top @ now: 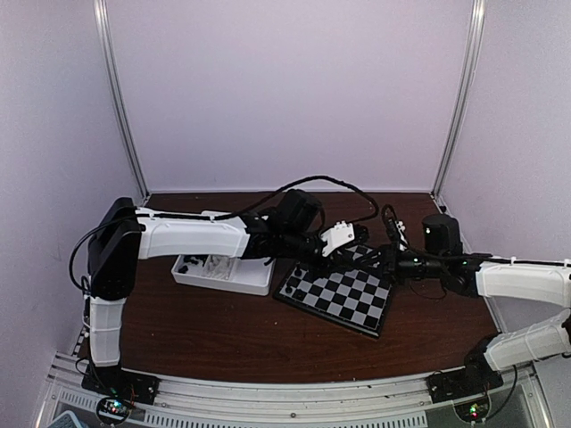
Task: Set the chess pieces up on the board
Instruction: Place the chess piece on the chessboard.
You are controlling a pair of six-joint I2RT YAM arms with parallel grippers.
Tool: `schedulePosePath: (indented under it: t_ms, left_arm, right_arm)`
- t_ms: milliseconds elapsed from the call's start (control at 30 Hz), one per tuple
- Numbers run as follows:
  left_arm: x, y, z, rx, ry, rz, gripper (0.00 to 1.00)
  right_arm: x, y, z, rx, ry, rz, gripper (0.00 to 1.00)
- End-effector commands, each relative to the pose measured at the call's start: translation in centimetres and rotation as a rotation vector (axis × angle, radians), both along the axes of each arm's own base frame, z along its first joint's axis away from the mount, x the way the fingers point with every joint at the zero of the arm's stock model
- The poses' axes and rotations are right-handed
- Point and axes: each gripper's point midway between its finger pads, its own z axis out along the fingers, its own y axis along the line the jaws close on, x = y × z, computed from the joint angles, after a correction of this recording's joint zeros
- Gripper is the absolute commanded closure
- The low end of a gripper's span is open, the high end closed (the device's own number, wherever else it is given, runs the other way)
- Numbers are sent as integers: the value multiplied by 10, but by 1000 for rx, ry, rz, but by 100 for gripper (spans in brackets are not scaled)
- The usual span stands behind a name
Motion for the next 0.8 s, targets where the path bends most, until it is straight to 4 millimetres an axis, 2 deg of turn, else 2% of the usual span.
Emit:
schedulePosePath:
  t_ms: [0,133,300,400,467,567,667,767]
  left_arm:
    - [-5,-2,31,-85,-26,-24,91]
    - [-5,-2,32,-90,-27,-21,91]
    - [-3,-2,33,-92,-34,-10,91]
    - [-1,-1,32,-87,-38,0,90]
    - [2,-1,31,-85,-42,17,82]
    - [6,2,33,-83,-46,45,69]
    - [10,8,35,-83,-47,84,51]
    - [12,21,35,-73,-35,127,43]
  right_arm:
    - [8,4,19,38,-47,2,78]
    - [8,6,22,48,-45,7,88]
    - [7,7,21,53,-39,12,90]
    - [7,7,23,54,-42,14,96]
    - [8,8,25,53,-47,16,100]
    - [10,6,25,15,-58,16,100]
    - [13,-1,17,-94,-64,11,100]
    - [15,-10,9,-234,-68,24,100]
